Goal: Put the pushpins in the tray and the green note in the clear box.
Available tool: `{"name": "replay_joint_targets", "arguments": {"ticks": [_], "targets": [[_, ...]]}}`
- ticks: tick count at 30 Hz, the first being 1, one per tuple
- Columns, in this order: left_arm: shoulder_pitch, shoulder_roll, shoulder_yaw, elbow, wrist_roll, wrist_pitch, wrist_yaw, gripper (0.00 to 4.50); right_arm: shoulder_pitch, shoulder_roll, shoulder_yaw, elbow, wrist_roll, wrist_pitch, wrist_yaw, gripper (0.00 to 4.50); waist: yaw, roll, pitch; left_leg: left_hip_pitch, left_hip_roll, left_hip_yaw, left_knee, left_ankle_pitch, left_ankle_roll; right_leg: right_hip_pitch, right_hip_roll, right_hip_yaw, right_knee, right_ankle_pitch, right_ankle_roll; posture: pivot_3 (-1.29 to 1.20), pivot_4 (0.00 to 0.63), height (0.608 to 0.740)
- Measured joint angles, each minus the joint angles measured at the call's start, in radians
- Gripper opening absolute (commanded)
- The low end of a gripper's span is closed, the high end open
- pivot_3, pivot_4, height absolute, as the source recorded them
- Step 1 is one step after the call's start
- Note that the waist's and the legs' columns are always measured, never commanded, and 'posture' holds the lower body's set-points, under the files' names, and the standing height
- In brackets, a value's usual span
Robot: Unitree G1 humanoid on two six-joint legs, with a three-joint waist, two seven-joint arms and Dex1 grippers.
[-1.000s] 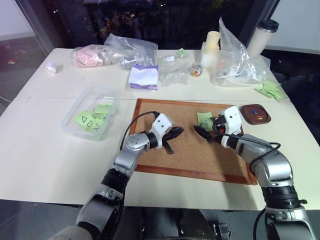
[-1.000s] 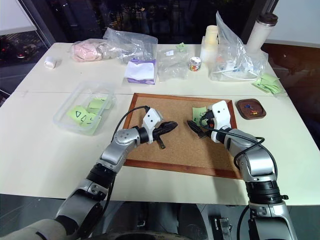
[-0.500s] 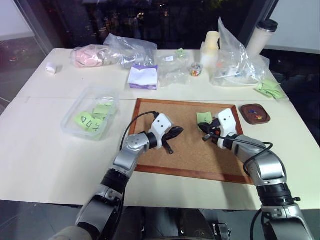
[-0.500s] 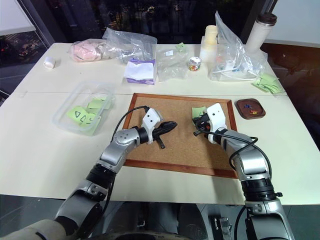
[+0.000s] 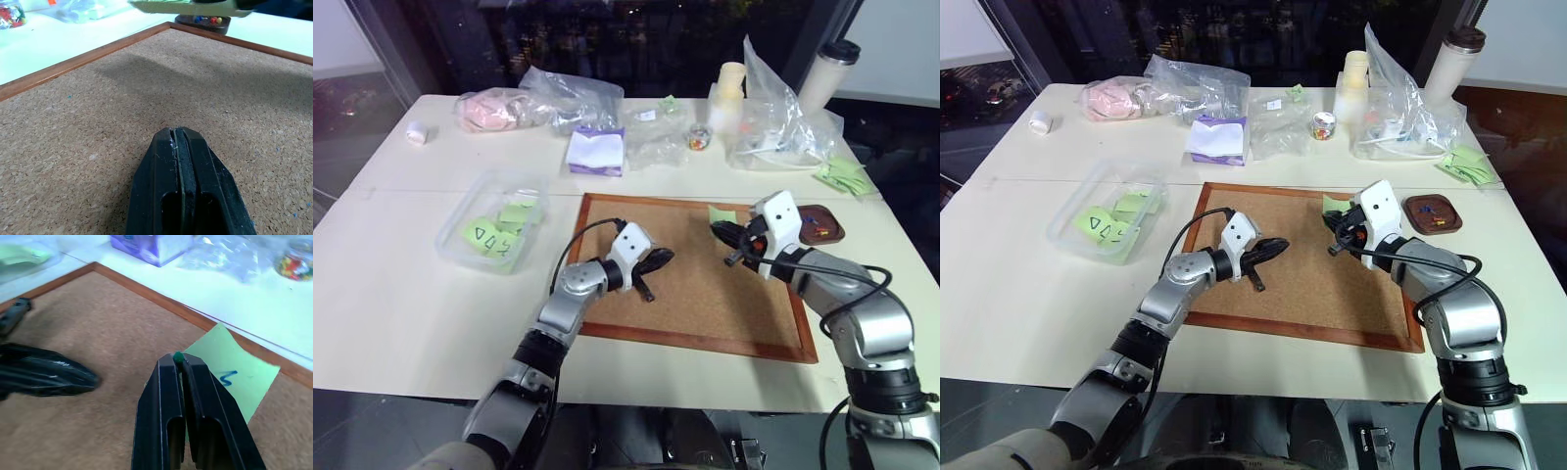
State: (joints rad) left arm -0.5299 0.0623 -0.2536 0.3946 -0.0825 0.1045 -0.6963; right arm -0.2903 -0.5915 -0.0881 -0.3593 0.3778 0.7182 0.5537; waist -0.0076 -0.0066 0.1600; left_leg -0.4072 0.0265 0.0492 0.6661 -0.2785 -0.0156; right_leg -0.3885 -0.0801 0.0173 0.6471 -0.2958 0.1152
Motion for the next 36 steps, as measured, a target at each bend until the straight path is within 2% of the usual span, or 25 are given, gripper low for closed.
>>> {"name": "replay_joint_targets", "arguments": {"ticks": [3, 4, 5, 10, 20, 27, 35, 36], "targets": [[-0.027, -0.027, 0.048, -0.003, -0.061, 0.094, 0.001, 0.0, 0.022, -0.033, 0.0, -0.082, 0.025, 0.028, 0.027, 0.05, 0.0, -0.002, 0.001, -0.001, 0.0, -0.001, 0.0, 0.0, 0.0, -0.001, 0.0, -0.001, 0.0, 0.0, 0.0, 0.0, 0.15, 0.74], [-0.034, -0.033, 0.061, -0.008, -0.085, 0.133, 0.0, 0.68, 0.032, -0.045, -0.001, -0.103, 0.032, 0.037, 0.033, 0.0, 0.0, -0.002, 0.001, -0.001, 0.0, -0.001, 0.0, 0.0, 0.0, -0.001, 0.0, -0.001, 0.0, 0.0, 0.0, 0.0, 0.15, 0.74], [-0.036, -0.036, 0.075, -0.017, -0.105, 0.165, -0.002, 0.99, 0.041, -0.055, -0.003, -0.119, 0.039, 0.044, 0.036, 0.0, -0.001, -0.002, 0.001, -0.002, 0.0, -0.001, 0.0, 0.0, 0.0, -0.001, 0.0, -0.001, 0.0, 0.0, 0.0, 0.0, 0.15, 0.74], [-0.053, -0.047, 0.134, -0.062, -0.21, 0.324, -0.016, 3.49, 0.068, -0.098, -0.009, -0.181, 0.056, 0.063, 0.057, 0.0, -0.003, -0.003, 0.002, -0.003, 0.0, -0.001, 0.0, 0.0, 0.0, -0.004, 0.0, -0.001, 0.0, 0.0, 0.0, 0.0, 0.15, 0.74], [-0.135, -0.112, 0.311, -0.125, -0.493, 0.644, 0.027, 3.49, 0.091, -0.143, 0.001, -0.242, 0.053, 0.056, 0.081, 0.0, -0.003, -0.005, 0.003, -0.003, 0.0, -0.001, 0.0, 0.0, 0.0, -0.004, 0.001, -0.001, -0.001, 0.0, 0.0, 0.0, 0.15, 0.74], [-0.164, -0.127, 0.368, -0.122, -0.598, 0.798, 0.068, 3.49, 0.094, -0.151, 0.031, -0.262, 0.038, 0.049, 0.081, 0.0, -0.004, -0.005, 0.003, -0.003, 0.0, -0.001, 0.0, 0.0, 0.0, -0.004, 0.001, -0.001, -0.001, 0.0, 0.0, 0.0, 0.15, 0.74], [-0.188, -0.142, 0.383, -0.103, -0.651, 0.92, 0.09, 3.49, 0.069, -0.151, 0.04, -0.296, 0.04, 0.062, 0.081, 0.0, -0.003, -0.007, 0.004, -0.003, -0.001, -0.001, 0.0, 0.0, 0.0, -0.004, 0.001, -0.001, -0.001, 0.0, 0.0, 0.0, 0.15, 0.74], [-0.188, -0.143, 0.382, -0.101, -0.651, 0.926, 0.09, 3.26, 0.068, -0.151, 0.041, -0.297, 0.04, 0.064, 0.081, 0.0, -0.003, -0.007, 0.004, -0.003, -0.001, -0.001, 0.0, 0.0, 0.0, -0.004, 0.001, 0.0, -0.001, 0.0, 0.0, 0.0, 0.15, 0.74]]}}
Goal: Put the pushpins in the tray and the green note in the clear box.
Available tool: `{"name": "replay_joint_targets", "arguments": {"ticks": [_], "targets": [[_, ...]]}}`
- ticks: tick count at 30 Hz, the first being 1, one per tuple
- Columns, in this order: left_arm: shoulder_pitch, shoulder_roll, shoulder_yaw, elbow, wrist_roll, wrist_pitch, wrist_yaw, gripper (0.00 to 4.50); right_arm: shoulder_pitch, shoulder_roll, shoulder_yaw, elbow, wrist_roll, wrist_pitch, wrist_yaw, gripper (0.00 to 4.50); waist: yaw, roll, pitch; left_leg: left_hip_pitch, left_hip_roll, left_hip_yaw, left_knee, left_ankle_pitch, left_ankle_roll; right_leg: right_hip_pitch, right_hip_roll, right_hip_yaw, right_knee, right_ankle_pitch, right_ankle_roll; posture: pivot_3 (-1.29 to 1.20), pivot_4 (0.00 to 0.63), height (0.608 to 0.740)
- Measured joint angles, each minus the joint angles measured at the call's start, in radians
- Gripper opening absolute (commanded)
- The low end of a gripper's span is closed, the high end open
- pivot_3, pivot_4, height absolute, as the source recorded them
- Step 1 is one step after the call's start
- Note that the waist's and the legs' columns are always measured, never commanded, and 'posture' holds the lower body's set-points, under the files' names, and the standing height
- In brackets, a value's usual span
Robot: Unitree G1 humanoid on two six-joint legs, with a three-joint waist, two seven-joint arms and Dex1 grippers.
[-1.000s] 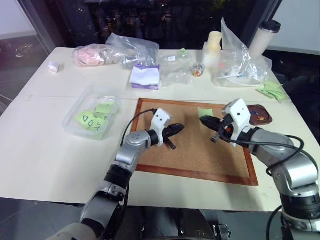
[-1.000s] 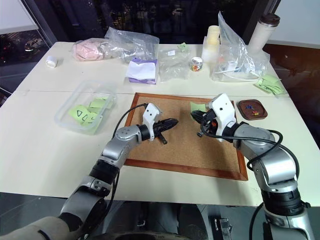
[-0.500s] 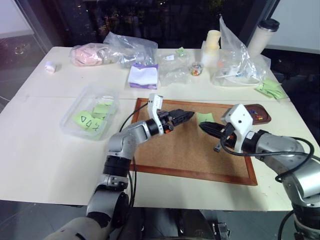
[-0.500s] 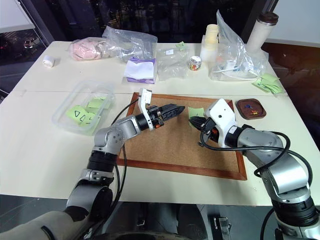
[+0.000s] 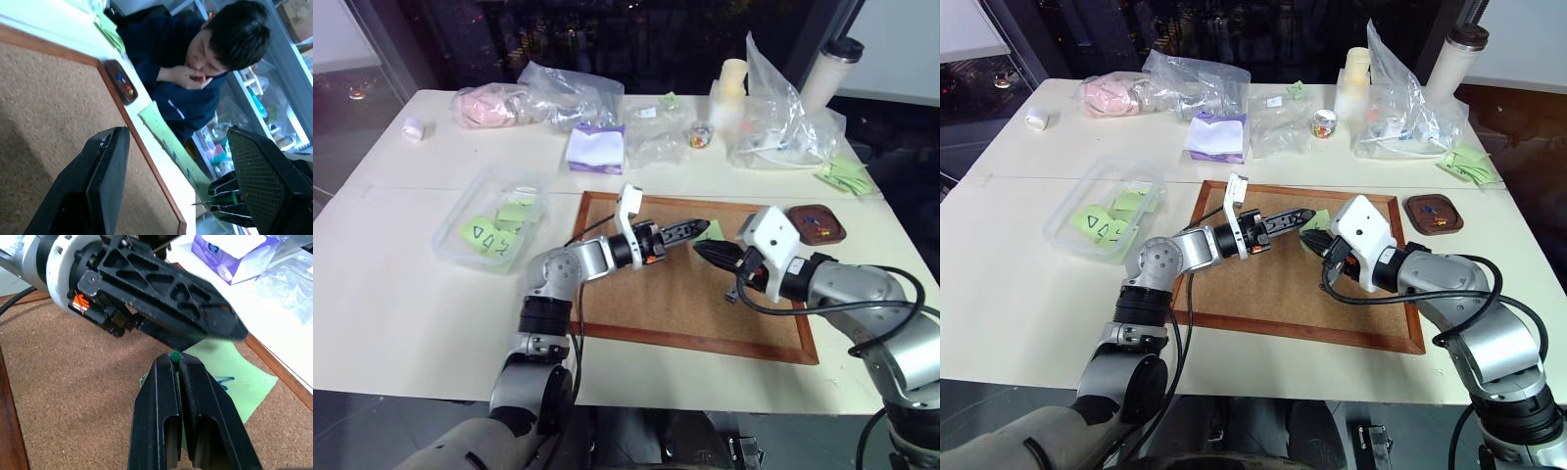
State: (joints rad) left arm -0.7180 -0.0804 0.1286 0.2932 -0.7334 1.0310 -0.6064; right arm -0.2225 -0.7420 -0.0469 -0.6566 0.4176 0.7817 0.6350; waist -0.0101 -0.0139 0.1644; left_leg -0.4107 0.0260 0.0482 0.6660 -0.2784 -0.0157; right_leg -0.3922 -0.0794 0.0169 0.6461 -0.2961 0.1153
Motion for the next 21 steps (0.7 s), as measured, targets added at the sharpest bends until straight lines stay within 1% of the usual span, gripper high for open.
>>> {"name": "replay_joint_targets", "arguments": {"ticks": [2, 4, 5, 7, 8, 16, 18, 21], "targets": [[0.0, -0.004, -0.002, 0.0, 0.0, 0.004, 0.0, 2.69, -0.002, 0.0, 0.001, -0.004, 0.0, 0.004, 0.0, 0.0, 0.0, 0.0, 0.0, 0.0, 0.0, 0.0, 0.0, 0.0, 0.0, 0.0, 0.0, 0.0, 0.0, 0.0, 0.0, 0.0, 0.15, 0.74], [0.0, -0.011, -0.001, 0.0, -0.001, 0.004, 0.0, 1.82, -0.005, 0.0, 0.003, -0.007, 0.0, 0.009, -0.001, 0.0, 0.0, 0.0, 0.0, 0.0, 0.0, 0.0, 0.0, 0.0, 0.0, 0.0, 0.0, 0.0, 0.0, 0.0, 0.0, 0.0, 0.15, 0.74], [0.0, -0.012, 0.0, 0.0, -0.003, 0.004, 0.0, 1.22, -0.007, 0.0, 0.005, -0.007, 0.0, 0.011, -0.001, 0.0, 0.0, 0.0, 0.0, 0.0, 0.0, 0.0, 0.0, 0.0, 0.0, 0.0, 0.0, 0.0, 0.0, 0.0, 0.0, 0.0, 0.15, 0.74], [0.0, -0.011, 0.001, 0.0, -0.004, 0.004, 0.0, 0.14, -0.011, 0.0, 0.006, -0.009, -0.001, 0.012, -0.002, 0.0, 0.0, 0.0, 0.0, 0.0, 0.0, 0.0, 0.0, 0.0, 0.0, 0.0, 0.0, 0.0, 0.0, 0.0, 0.0, 0.0, 0.15, 0.74], [0.0, -0.012, 0.001, 0.0, -0.004, 0.004, 0.0, 0.02, -0.011, 0.0, 0.006, -0.01, 0.0, 0.012, -0.002, 0.0, 0.0, 0.0, 0.0, 0.0, 0.0, 0.0, 0.0, 0.0, 0.0, 0.0, 0.0, 0.0, 0.0, 0.0, 0.0, 0.0, 0.15, 0.74], [0.003, -0.003, -0.005, -0.002, -0.002, -0.007, -0.003, 0.02, -0.016, 0.0, 0.0, -0.016, 0.0, 0.02, -0.009, 0.0, 0.0, 0.0, 0.0, 0.0, 0.0, 0.0, 0.0, 0.0, 0.0, 0.0, 0.0, 0.0, 0.0, 0.0, 0.0, 0.0, 0.15, 0.74], [0.006, 0.013, -0.027, -0.002, 0.017, -0.039, -0.01, 0.02, -0.031, 0.006, -0.027, -0.016, 0.02, 0.036, -0.022, 0.0, -0.001, 0.0, 0.0, 0.0, 0.0, 0.0, 0.0, 0.0, 0.0, 0.0, 0.0, 0.0, 0.0, 0.0, 0.0, 0.0, 0.15, 0.74], [0.016, 0.036, -0.064, -0.001, 0.059, -0.098, -0.029, 0.02, -0.067, 0.029, -0.103, -0.015, 0.052, 0.062, -0.061, 0.0, 0.0, 0.0, 0.0, 0.0, 0.0, 0.0, 0.0, 0.0, 0.0, 0.0, 0.0, 0.0, 0.0, 0.0, 0.0, 0.0, 0.15, 0.74]]}}
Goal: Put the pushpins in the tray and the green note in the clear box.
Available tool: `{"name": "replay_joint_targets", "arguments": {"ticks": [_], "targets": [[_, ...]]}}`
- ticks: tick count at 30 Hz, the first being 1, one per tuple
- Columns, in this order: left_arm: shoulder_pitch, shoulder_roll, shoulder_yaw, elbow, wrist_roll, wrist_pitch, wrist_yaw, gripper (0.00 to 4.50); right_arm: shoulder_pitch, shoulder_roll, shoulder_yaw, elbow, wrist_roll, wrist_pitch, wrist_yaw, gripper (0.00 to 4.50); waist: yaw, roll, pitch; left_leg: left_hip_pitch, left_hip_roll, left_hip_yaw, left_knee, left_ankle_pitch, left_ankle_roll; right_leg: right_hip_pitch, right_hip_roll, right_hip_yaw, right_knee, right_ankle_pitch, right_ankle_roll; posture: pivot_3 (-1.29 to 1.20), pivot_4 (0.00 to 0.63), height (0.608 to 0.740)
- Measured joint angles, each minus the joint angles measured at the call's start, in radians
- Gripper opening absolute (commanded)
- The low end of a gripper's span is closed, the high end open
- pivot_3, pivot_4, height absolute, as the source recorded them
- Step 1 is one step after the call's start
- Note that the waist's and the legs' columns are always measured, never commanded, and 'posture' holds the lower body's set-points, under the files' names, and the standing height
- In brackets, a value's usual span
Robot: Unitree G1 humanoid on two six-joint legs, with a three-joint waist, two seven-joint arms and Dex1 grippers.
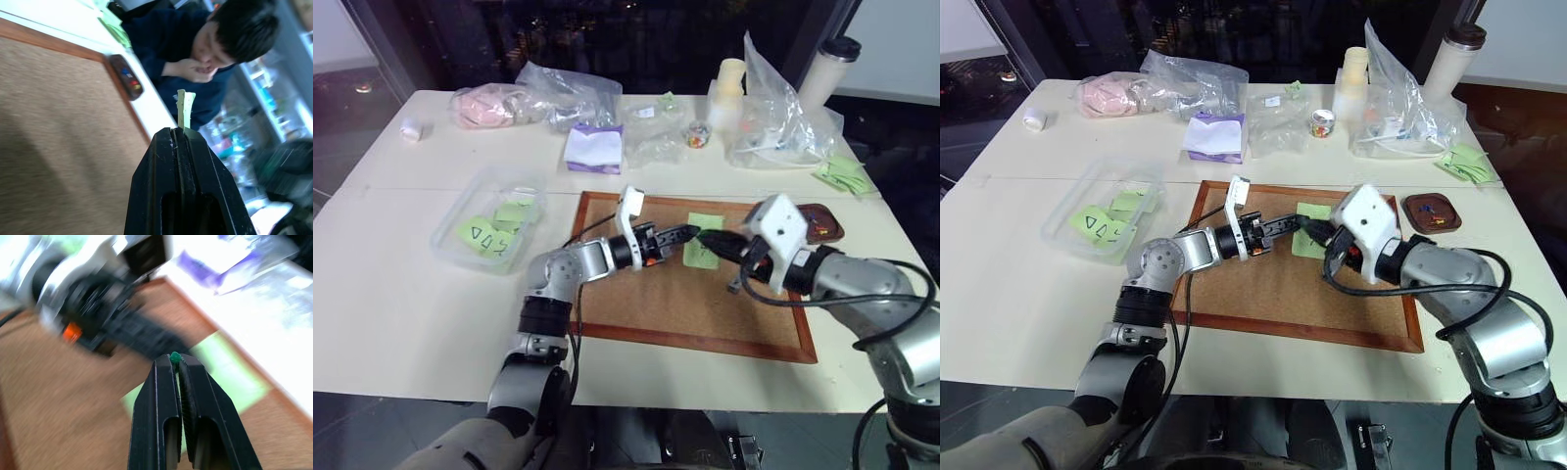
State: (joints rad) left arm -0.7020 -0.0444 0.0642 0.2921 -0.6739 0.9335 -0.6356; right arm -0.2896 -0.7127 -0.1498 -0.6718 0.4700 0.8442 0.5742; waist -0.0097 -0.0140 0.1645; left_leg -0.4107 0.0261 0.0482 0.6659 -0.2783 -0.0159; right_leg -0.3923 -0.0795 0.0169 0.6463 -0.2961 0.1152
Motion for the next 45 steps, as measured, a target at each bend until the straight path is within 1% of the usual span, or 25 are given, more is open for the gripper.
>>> {"name": "replay_joint_targets", "arguments": {"ticks": [2, 4, 6, 8, 10, 13, 18, 24, 27, 28, 29, 30, 31, 32, 35, 36, 40, 43, 45], "targets": [[0.014, 0.022, -0.03, -0.001, 0.034, -0.046, -0.019, 0.02, -0.025, 0.041, -0.069, 0.019, 0.028, 0.021, -0.044, 0.0, 0.0, 0.0, 0.0, 0.0, 0.0, 0.0, 0.0, 0.0, 0.0, 0.0, 0.0, 0.0, 0.0, 0.0, 0.0, 0.0, 0.15, 0.74], [0.043, 0.055, -0.085, -0.017, 0.082, -0.11, -0.052, 0.02, -0.057, 0.103, -0.17, 0.083, 0.05, 0.041, -0.119, 0.0, 0.001, 0.0, 0.0, 0.0, 0.0, 0.001, 0.0, 0.0, 0.0, 0.0, -0.001, 0.0, 0.0, 0.0, 0.0, 0.0, 0.15, 0.74], [0.068, 0.077, -0.118, -0.038, 0.111, -0.154, -0.078, 0.02, -0.072, 0.119, -0.234, 0.154, 0.043, 0.049, -0.188, 0.0, 0.003, 0.0, 0.0, 0.0, 0.0, 0.001, 0.0, 0.0, 0.0, 0.0, -0.001, 0.0, 0.0, 0.0, 0.0, 0.0, 0.15, 0.74], [0.081, 0.095, -0.141, -0.068, 0.141, -0.199, -0.094, 0.02, -0.09, 0.127, -0.262, 0.239, 0.01, 0.051, -0.261, 0.0, 0.002, 0.0, 0.0, 0.0, 0.0, 0.001, 0.0, 0.0, 0.0, 0.0, -0.001, 0.001, 0.0, 0.0, 0.0, 0.0, 0.15, 0.74], [0.089, 0.122, -0.189, -0.117, 0.185, -0.258, -0.111, 0.02, -0.123, 0.132, -0.267, 0.341, -0.026, 0.045, -0.321, 0.0, 0.0, 0.0, 0.0, 0.0, 0.0, 0.002, 0.0, 0.0, 0.0, 0.0, -0.001, 0.001, 0.0, 0.0, 0.0, 0.0, 0.15, 0.74], [0.119, 0.148, -0.239, -0.186, 0.229, -0.314, -0.127, 0.02, -0.162, 0.132, -0.285, 0.499, -0.068, 0.037, -0.377, 0.0, -0.001, 0.001, 0.0, 0.0, 0.0, 0.002, -0.001, 0.0, 0.0, -0.001, -0.001, 0.001, 0.0, 0.0, 0.0, 0.0, 0.15, 0.74], [0.164, 0.192, -0.267, -0.267, 0.261, -0.357, -0.13, 0.02, -0.187, 0.131, -0.291, 0.739, -0.112, -0.016, -0.393, 0.0, -0.004, 0.001, 0.0, 0.0, 0.0, 0.004, -0.001, 0.0, 0.0, -0.002, -0.001, 0.002, 0.001, 0.0, 0.0, 0.0, 0.15, 0.74], [0.189, 0.248, -0.264, -0.351, 0.271, -0.373, -0.125, 0.02, -0.228, 0.126, -0.278, 0.909, -0.127, -0.112, -0.345, 0.0, -0.004, 0.002, -0.001, 0.0, 0.0, 0.004, -0.001, 0.0, 0.0, -0.001, 0.0, 0.003, 0.001, 0.0, 0.0, 0.0, 0.15, 0.74], [0.209, 0.297, -0.253, -0.396, 0.267, -0.37, -0.139, 0.02, -0.238, 0.113, -0.271, 0.971, -0.136, -0.148, -0.326, 0.0, -0.004, 0.002, -0.001, 0.0, 0.001, 0.004, -0.001, 0.0, 0.0, -0.001, 0.0, 0.003, 0.001, 0.0, 0.0, 0.0, 0.15, 0.74], [0.219, 0.309, -0.244, -0.408, 0.263, -0.367, -0.143, 0.0, -0.239, 0.111, -0.27, 0.99, -0.137, -0.157, -0.321, 0.62, -0.004, 0.002, -0.001, 0.0, 0.001, 0.004, -0.001, 0.0, 0.0, -0.001, 0.0, 0.003, 0.001, 0.0, 0.0, 0.0, 0.15, 0.74], [0.23, 0.331, -0.242, -0.427, 0.252, -0.359, -0.152, 0.0, -0.24, 0.111, -0.27, 1.007, -0.137, -0.164, -0.319, 0.95, -0.004, 0.002, -0.001, 0.0, 0.001, 0.004, -0.001, 0.0, 0.0, -0.001, 0.0, 0.003, 0.001, 0.0, 0.0, 0.0, 0.15, 0.74], [0.238, 0.352, -0.241, -0.445, 0.246, -0.351, -0.163, 0.0, -0.241, 0.108, -0.27, 1.024, -0.138, -0.173, -0.317, 1.37, -0.004, 0.002, -0.001, 0.0, 0.001, 0.004, -0.001, 0.0, 0.0, -0.001, 0.0, 0.003, 0.001, 0.0, 0.0, 0.0, 0.15, 0.74], [0.244, 0.371, -0.237, -0.463, 0.241, -0.347, -0.172, 0.0, -0.24, 0.106, -0.27, 1.036, -0.141, -0.179, -0.312, 1.89, -0.004, 0.002, 0.0, 0.0, 0.001, 0.004, -0.001, 0.0, 0.0, -0.001, 0.0, 0.003, 0.001, 0.0, 0.0, 0.0, 0.15, 0.74], [0.246, 0.385, -0.232, -0.475, 0.234, -0.346, -0.177, 0.0, -0.24, 0.104, -0.27, 1.046, -0.142, -0.187, -0.309, 2.32, -0.004, 0.002, 0.0, 0.0, 0.001, 0.004, -0.001, 0.0, 0.0, -0.001, 0.0, 0.003, 0.001, 0.0, 0.0, 0.0, 0.15, 0.74], [0.239, 0.409, -0.204, -0.502, 0.206, -0.327, -0.185, 0.0, -0.24, 0.104, -0.27, 1.053, -0.142, -0.201, -0.3, 3.88, -0.004, 0.002, 0.0, 0.0, 0.001, 0.004, -0.001, 0.0, 0.0, -0.001, 0.0, 0.003, 0.001, 0.0, 0.0, 0.0, 0.15, 0.74], [0.231, 0.418, -0.195, -0.506, 0.198, -0.322, -0.189, 0.0, -0.24, 0.104, -0.27, 1.053, -0.142, -0.201, -0.299, 4.47, -0.004, 0.002, 0.0, 0.0, 0.001, 0.004, -0.001, 0.0, 0.0, -0.001, 0.0, 0.003, 0.001, 0.0, 0.0, 0.0, 0.15, 0.74], [0.204, 0.479, -0.149, -0.534, 0.155, -0.29, -0.21, 0.0, -0.224, 0.104, -0.27, 1.014, -0.131, -0.183, -0.279, 4.47, -0.005, 0.002, 0.0, 0.0, 0.001, 0.004, -0.001, 0.0, 0.0, -0.001, 0.0, 0.003, 0.001, 0.0, 0.0, 0.0, 0.15, 0.74], [0.201, 0.525, -0.12, -0.537, 0.131, -0.284, -0.236, 0.0, -0.2, 0.1, -0.27, 0.931, -0.114, -0.147, -0.257, 4.47, -0.006, 0.002, 0.0, 0.0, 0.001, 0.004, -0.001, 0.0, 0.0, -0.002, 0.0, 0.003, 0.001, 0.0, 0.0, 0.0, 0.15, 0.74], [0.2, 0.558, -0.091, -0.535, 0.114, -0.281, -0.248, 0.0, -0.175, 0.093, -0.264, 0.838, -0.089, -0.106, -0.224, 4.47, -0.006, 0.002, 0.0, 0.0, 0.002, 0.004, -0.001, 0.0, 0.0, -0.002, 0.0, 0.003, 0.001, 0.0, 0.0, 0.0, 0.15, 0.74]]}}
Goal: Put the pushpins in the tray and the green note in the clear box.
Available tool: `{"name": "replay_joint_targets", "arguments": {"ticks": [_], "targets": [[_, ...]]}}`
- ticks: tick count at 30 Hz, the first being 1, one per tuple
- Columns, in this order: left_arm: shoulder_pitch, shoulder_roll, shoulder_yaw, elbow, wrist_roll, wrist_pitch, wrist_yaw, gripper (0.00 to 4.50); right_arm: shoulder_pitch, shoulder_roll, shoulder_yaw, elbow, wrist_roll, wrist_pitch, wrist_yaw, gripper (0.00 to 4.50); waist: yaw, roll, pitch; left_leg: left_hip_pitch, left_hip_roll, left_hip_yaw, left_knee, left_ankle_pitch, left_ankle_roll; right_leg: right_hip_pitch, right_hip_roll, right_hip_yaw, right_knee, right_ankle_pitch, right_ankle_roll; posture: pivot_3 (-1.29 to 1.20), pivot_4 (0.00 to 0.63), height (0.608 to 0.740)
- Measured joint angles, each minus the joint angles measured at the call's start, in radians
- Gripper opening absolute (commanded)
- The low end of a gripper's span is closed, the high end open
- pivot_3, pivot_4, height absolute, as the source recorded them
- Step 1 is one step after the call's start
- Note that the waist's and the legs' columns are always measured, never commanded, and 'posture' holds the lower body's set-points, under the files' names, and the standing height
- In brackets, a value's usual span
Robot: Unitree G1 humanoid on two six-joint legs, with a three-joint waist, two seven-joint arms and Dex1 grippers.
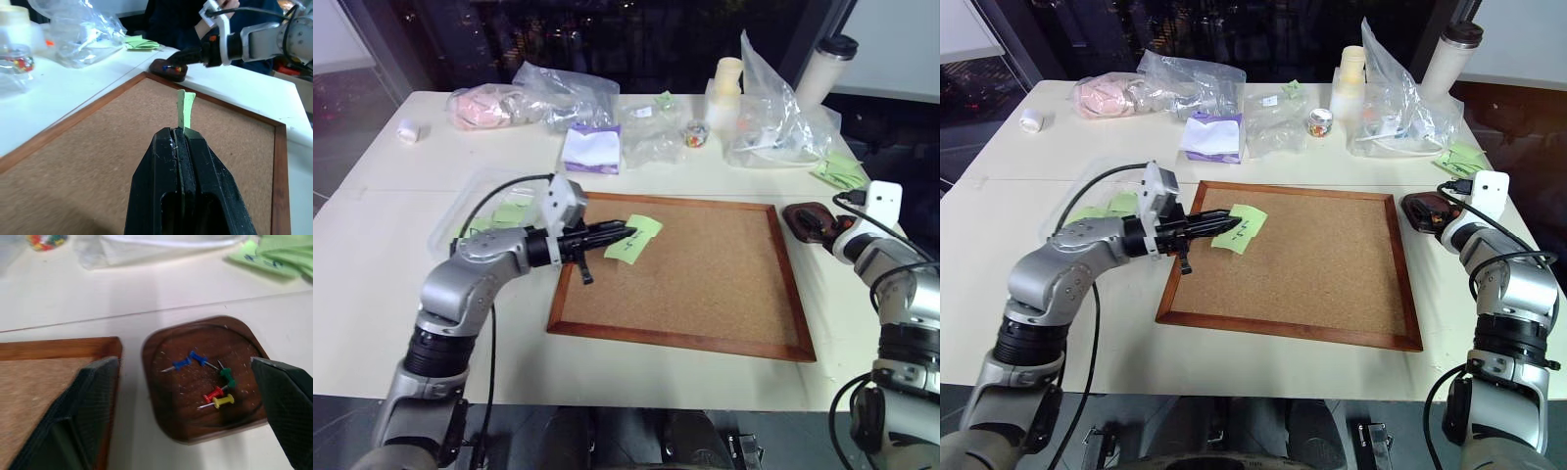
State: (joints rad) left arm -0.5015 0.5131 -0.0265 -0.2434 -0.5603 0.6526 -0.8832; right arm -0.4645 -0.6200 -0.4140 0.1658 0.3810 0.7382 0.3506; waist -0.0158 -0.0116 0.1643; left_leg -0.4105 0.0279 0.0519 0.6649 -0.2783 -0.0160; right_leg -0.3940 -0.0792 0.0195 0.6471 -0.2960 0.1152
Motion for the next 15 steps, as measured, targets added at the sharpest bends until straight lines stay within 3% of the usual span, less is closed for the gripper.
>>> {"name": "replay_joint_targets", "arguments": {"ticks": [4, 9, 15], "targets": [[-0.012, 0.062, 0.069, 0.037, -0.02, 0.007, -0.004, 0.0, 0.072, -0.029, 0.026, -0.237, 0.123, 0.09, 0.137, 4.47, 0.002, 0.0, 0.0, 0.0, 0.001, 0.0, 0.0, 0.0, 0.0, 0.0, 0.0, 0.0, 0.0, 0.0, 0.0, 0.0, 0.15, 0.74], [-0.083, 0.094, 0.153, 0.21, -0.003, -0.029, 0.04, 0.0, 0.133, -0.033, 0.098, -0.523, 0.33, 0.174, 0.308, 4.47, 0.003, -0.003, 0.002, 0.0, 0.002, -0.001, 0.0, 0.0, 0.0, 0.001, 0.001, -0.001, 0.0, 0.0, 0.0, 0.0, 0.15, 0.74], [-0.163, 0.162, 0.238, 0.47, 0.093, -0.139, 0.117, 0.0, 0.167, -0.113, 0.229, -0.623, 0.342, 0.165, 0.399, 4.47, 0.004, -0.005, 0.003, 0.0, 0.0, -0.001, 0.0, 0.0, 0.0, 0.0, 0.0, -0.001, -0.001, 0.0, 0.0, 0.0, 0.15, 0.74]]}}
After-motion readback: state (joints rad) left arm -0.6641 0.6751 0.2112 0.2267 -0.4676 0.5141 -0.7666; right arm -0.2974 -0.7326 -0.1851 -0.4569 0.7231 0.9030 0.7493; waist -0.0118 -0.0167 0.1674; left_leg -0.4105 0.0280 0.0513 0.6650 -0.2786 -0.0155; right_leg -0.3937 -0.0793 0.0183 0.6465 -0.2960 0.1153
